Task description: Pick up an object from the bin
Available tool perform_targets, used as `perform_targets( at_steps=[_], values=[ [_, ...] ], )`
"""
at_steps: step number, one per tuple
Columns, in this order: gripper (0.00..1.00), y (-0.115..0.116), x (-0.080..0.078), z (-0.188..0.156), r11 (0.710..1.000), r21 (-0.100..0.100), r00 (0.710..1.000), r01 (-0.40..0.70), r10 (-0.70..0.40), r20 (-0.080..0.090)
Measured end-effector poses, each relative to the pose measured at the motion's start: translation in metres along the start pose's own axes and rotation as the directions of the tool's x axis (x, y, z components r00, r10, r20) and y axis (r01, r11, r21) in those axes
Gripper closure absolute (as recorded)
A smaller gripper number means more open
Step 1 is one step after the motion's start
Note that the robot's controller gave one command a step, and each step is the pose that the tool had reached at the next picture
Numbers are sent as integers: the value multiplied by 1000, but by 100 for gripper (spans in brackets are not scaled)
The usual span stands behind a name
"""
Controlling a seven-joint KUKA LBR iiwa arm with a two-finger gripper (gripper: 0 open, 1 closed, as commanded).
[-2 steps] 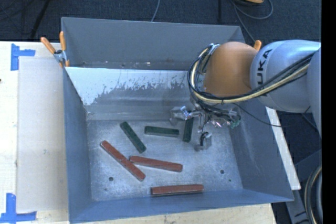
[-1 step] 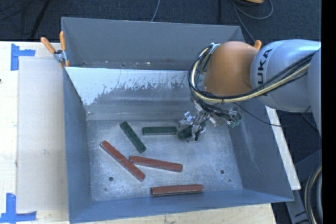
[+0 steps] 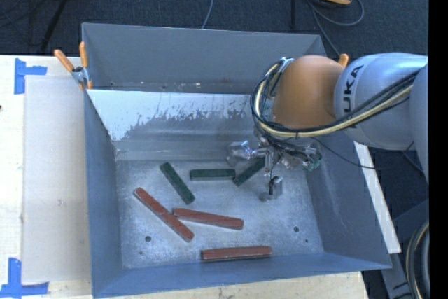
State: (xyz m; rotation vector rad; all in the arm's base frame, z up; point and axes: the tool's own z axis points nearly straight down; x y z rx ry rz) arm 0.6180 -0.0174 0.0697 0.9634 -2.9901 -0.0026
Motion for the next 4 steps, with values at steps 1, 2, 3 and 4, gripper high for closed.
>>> perform_targets(
  at_steps=[1, 2, 3, 4],
  values=[
    [100, 0, 0, 0, 1000, 0, 1000, -1, 1, 1],
    [0, 0, 0, 0, 1000, 0, 1000, -1, 1, 0],
    [100, 0, 0, -1, 1000, 0, 1000, -2, 2, 1],
    [100, 9, 12, -141, 1000, 7, 1000, 28, -28, 8]
  ],
)
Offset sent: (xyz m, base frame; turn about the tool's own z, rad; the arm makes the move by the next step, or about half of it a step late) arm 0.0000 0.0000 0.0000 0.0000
